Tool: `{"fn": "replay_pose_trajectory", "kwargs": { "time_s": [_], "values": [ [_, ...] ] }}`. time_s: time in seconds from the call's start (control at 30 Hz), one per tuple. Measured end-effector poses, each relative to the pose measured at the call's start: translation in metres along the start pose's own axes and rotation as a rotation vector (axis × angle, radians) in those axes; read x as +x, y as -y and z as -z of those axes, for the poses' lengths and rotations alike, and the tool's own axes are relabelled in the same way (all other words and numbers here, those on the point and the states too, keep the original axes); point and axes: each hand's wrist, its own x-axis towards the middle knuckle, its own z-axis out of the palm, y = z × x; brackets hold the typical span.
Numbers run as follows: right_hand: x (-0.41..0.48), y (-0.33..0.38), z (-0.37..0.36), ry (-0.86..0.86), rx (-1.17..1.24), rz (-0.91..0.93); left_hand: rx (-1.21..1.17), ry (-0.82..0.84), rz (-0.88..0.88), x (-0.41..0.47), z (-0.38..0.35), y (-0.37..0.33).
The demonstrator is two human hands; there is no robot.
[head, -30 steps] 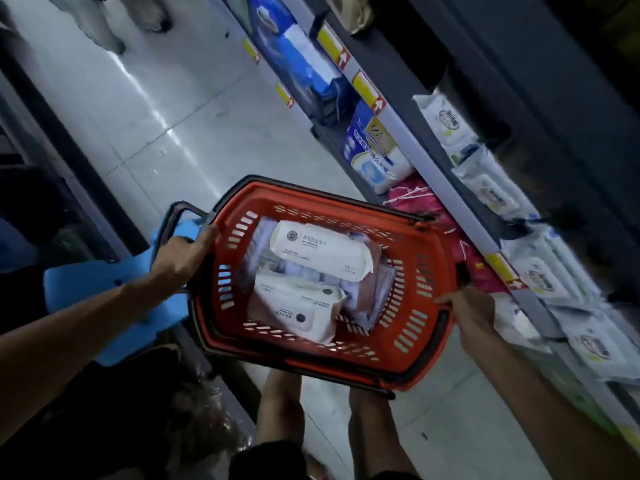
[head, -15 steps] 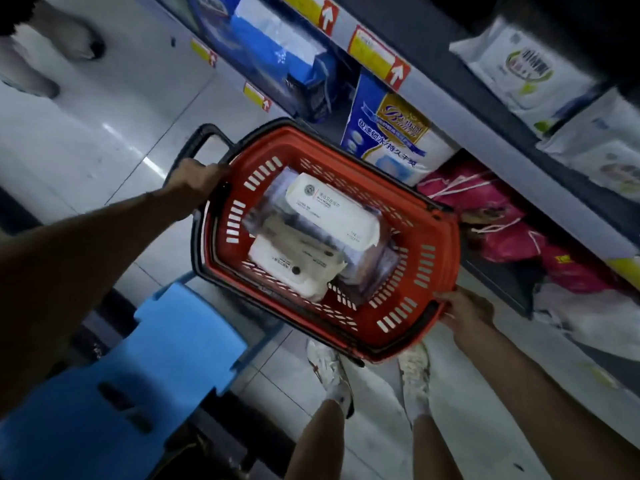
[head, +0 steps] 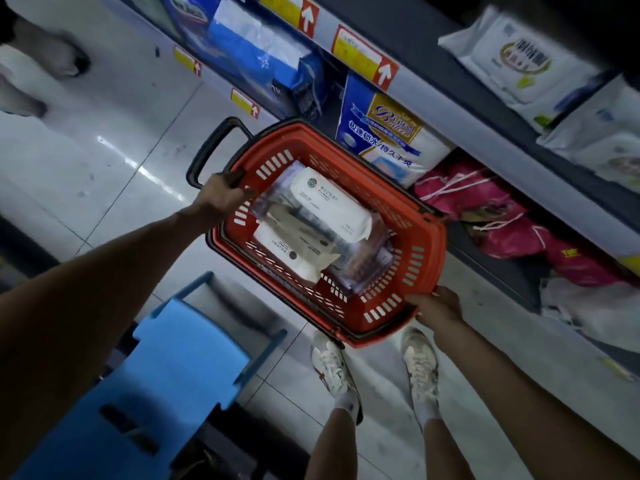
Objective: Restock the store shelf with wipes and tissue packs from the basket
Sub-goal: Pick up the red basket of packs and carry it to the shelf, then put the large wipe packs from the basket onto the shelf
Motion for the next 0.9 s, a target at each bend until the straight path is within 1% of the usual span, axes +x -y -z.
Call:
{"fn": "replay_pose_trajectory", "kwargs": {
  "time_s": [0.1, 0.17, 0.27, 0.37, 0.43, 0.5, 0.6, 0.73, 0.9],
  "values": [
    [-0.036, 0.021, 0.008, 0.014, -0.024, 0.012, 0.087, 0.105, -0.083, -0.031, 0.004, 0.000],
    [-0.054, 0.032, 0.011, 0.006, -0.040, 0.022, 0.166, 0.142, -0.116, -0.043, 0.009, 0.005],
    [-0.074, 0.047, 0.013, 0.022, -0.116, 0.104, 0.291, 0.175, -0.190, -0.062, 0.017, 0.013],
    [-0.094, 0.061, 0.008, 0.032, -0.166, 0.179, 0.503, 0.177, -0.296, -0.104, 0.031, -0.011],
    [-0.126, 0.073, 0.013, 0.094, -0.212, 0.239, 0.600, 0.129, -0.324, -0.144, 0.043, -0.030],
    [-0.132, 0.079, 0.011, 0.132, -0.248, 0.276, 0.674, 0.104, -0.347, -0.155, 0.044, -0.034],
    [-0.139, 0.091, 0.011, 0.148, -0.297, 0.334, 0.777, 0.132, -0.342, -0.167, 0.040, -0.042],
    [-0.167, 0.103, 0.029, 0.176, -0.300, 0.420, 0.898, 0.072, -0.368, -0.195, 0.045, -0.072],
    [-0.189, 0.116, 0.050, 0.192, -0.368, 0.543, 1.045, 0.101, -0.429, -0.219, 0.047, -0.110]
  ]
}}
